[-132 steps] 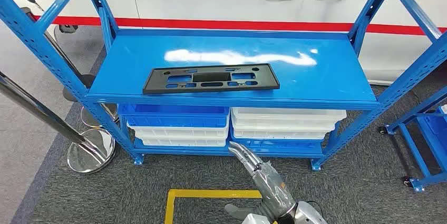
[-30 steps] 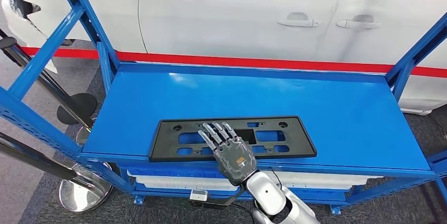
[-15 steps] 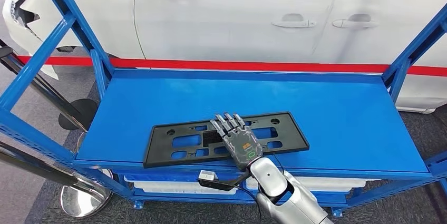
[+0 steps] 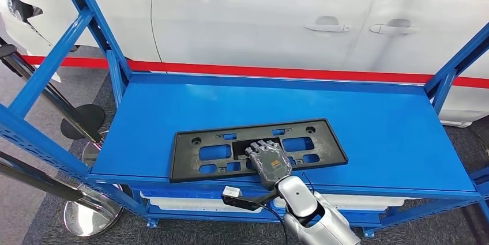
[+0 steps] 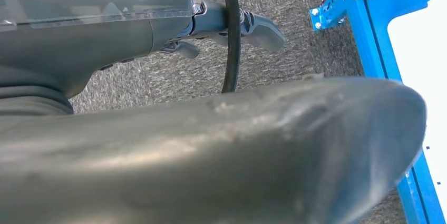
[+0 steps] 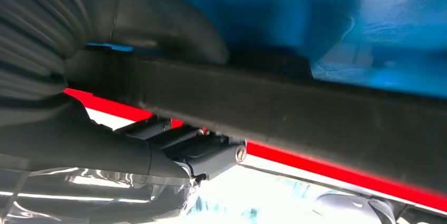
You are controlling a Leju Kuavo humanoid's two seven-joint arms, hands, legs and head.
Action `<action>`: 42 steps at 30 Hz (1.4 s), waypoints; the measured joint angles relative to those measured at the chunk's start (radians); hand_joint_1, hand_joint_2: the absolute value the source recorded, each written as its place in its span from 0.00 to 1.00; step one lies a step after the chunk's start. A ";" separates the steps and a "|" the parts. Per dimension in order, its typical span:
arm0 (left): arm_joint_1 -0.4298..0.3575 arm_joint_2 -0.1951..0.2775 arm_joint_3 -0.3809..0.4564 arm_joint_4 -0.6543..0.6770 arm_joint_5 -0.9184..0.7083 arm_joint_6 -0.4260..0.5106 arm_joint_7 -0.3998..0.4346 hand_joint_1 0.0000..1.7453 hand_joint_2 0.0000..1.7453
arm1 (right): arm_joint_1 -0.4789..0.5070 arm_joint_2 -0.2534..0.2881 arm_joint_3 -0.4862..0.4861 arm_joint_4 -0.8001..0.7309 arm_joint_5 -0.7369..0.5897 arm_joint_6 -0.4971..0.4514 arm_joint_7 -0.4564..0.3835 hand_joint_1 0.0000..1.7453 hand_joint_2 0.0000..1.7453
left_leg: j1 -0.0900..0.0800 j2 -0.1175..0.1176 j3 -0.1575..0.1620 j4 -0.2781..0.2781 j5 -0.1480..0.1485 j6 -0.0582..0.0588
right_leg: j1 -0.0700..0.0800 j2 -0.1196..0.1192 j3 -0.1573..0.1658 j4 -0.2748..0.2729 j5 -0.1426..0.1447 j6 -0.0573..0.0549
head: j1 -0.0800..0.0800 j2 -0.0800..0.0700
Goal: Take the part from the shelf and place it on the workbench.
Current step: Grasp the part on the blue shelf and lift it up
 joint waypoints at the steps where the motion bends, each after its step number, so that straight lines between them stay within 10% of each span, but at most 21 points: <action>1: 0.000 0.000 0.000 0.000 0.000 0.000 0.000 0.00 0.00 | 0.001 0.000 -0.002 0.000 -0.002 0.000 0.000 1.00 1.00 | -0.001 -0.001 0.003 0.000 -0.001 -0.002 | 0.002 0.000 0.033 -0.073 0.038 -0.007 | 0.000 0.000; 4: 0.000 -0.001 -0.001 0.000 0.001 0.000 0.000 0.00 0.00 | 0.000 0.000 -0.008 0.000 -0.005 0.000 -0.001 1.00 1.00 | -0.004 -0.002 0.004 0.001 -0.006 -0.012 | 0.011 -0.002 0.097 -0.214 0.085 -0.023 | 0.000 0.000; 8: -0.001 -0.003 -0.001 0.000 0.001 0.001 0.000 0.00 0.00 | 0.000 0.001 -0.012 -0.002 -0.006 0.000 -0.004 1.00 1.00 | -0.004 0.000 0.005 0.002 -0.014 -0.034 | 0.007 -0.002 0.105 -0.231 0.087 -0.035 | 0.000 0.000; 14: 0.002 -0.004 -0.001 0.000 0.005 0.002 0.004 0.00 0.00 | 0.003 0.004 -0.012 0.000 -0.015 0.001 -0.013 1.00 1.00 | 0.000 0.001 -0.123 0.278 -0.134 -0.053 | 0.005 -0.006 0.118 -0.239 0.085 -0.052 | 0.000 0.000; 18: 0.004 -0.005 -0.001 0.001 0.016 0.007 0.007 0.00 0.00 | 0.013 0.010 -0.025 -0.016 -0.082 -0.008 -0.044 1.00 1.00 | 0.002 0.002 -0.028 0.074 -0.021 -0.050 | 0.007 0.000 0.126 -0.225 0.070 -0.043 | 0.000 0.000; 24: 0.016 -0.008 -0.001 0.001 0.035 0.016 -0.007 0.00 0.00 | 0.050 0.019 -0.052 -0.144 -0.340 -0.033 -0.163 1.00 1.00 | 0.005 0.002 0.009 0.001 -0.005 -0.016 | 0.013 0.007 0.120 -0.199 0.047 -0.017 | 0.000 0.000; 29: 0.032 -0.014 0.008 0.001 0.045 0.018 -0.034 0.00 0.00 | 0.108 0.022 -0.081 -0.339 -0.681 -0.070 -0.316 1.00 1.00 | 0.007 0.006 0.009 -0.003 -0.004 -0.003 | 0.004 0.002 -0.005 0.066 -0.079 -0.002 | 0.000 0.000; 31: 0.037 -0.017 0.013 0.001 0.048 0.018 -0.040 0.00 0.00 | 0.138 0.023 -0.091 -0.413 -0.765 -0.078 -0.350 1.00 1.00 | 0.007 0.005 0.010 -0.003 -0.004 -0.003 | 0.003 0.001 0.014 0.023 -0.037 -0.004 | 0.000 0.000; 34: 0.039 -0.026 0.022 0.001 0.049 0.018 -0.047 0.00 0.00 | 0.176 0.023 -0.103 -0.502 -0.873 -0.086 -0.400 1.00 1.00 | 0.003 0.001 0.009 -0.001 -0.005 -0.010 | 0.008 -0.001 0.111 -0.180 0.051 -0.019 | 0.000 0.000; 39: 0.041 -0.037 0.037 0.001 0.048 0.032 -0.053 0.00 0.00 | 0.248 0.022 -0.131 -0.671 -1.150 -0.067 -0.495 1.00 1.00 | 0.000 0.000 0.002 0.012 -0.019 -0.037 | 0.006 -0.005 0.129 -0.232 0.065 -0.035 | 0.000 0.000; 42: 0.042 -0.043 0.048 0.001 0.049 0.049 -0.050 0.00 0.00 | 0.286 0.022 -0.150 -0.745 -1.244 -0.038 -0.501 1.00 1.00 | 0.001 0.002 -0.062 0.159 -0.105 -0.046 | 0.002 -0.008 0.133 -0.238 0.067 -0.047 | 0.000 0.000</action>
